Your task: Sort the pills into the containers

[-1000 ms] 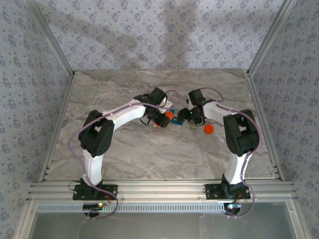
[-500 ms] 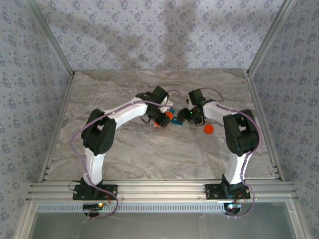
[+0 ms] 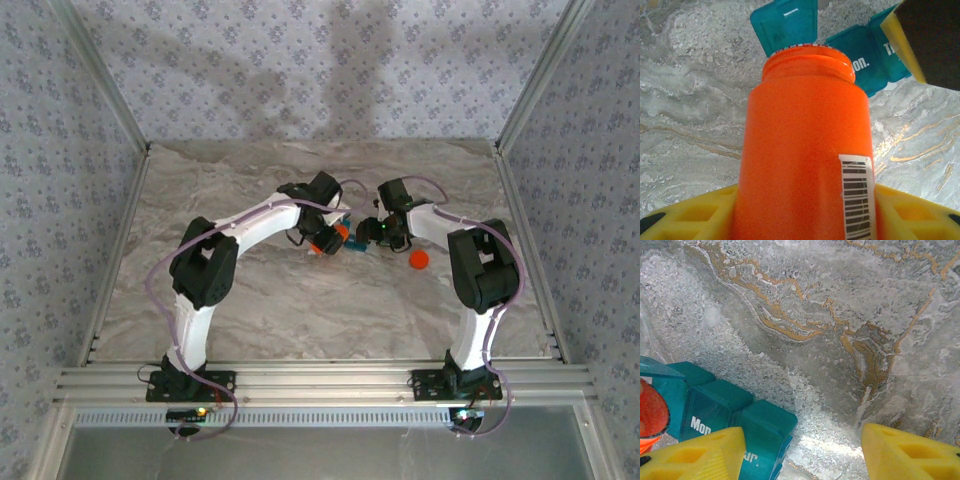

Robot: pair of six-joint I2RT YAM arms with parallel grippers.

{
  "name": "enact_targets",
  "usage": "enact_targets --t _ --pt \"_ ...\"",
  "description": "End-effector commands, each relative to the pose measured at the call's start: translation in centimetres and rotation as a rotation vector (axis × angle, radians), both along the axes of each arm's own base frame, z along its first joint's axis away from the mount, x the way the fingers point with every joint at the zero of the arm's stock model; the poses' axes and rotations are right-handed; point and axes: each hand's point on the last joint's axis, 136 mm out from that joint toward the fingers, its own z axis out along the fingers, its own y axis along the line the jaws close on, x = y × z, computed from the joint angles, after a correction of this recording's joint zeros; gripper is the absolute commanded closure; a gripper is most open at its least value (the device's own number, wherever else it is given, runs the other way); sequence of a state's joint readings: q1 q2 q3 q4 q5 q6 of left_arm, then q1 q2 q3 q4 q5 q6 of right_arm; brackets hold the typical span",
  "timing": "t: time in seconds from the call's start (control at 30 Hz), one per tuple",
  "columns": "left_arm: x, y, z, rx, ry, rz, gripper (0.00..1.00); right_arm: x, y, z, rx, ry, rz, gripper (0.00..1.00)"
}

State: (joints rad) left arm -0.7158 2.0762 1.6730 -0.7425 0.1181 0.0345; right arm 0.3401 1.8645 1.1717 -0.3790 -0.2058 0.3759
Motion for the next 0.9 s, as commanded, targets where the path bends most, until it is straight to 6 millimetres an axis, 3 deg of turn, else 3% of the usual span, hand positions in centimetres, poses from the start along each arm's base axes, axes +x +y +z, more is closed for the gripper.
enact_targets --t 0.0,0.87 --pt "-0.16 -0.18 0.16 0.027 0.005 -0.022 1.0 -0.56 -0.59 -1.24 -0.031 0.052 -0.01 0.35" --pt "-0.02 -0.15 0.82 0.074 0.011 -0.047 1.0 -0.66 -0.6 -1.52 -0.027 0.063 -0.013 0.36"
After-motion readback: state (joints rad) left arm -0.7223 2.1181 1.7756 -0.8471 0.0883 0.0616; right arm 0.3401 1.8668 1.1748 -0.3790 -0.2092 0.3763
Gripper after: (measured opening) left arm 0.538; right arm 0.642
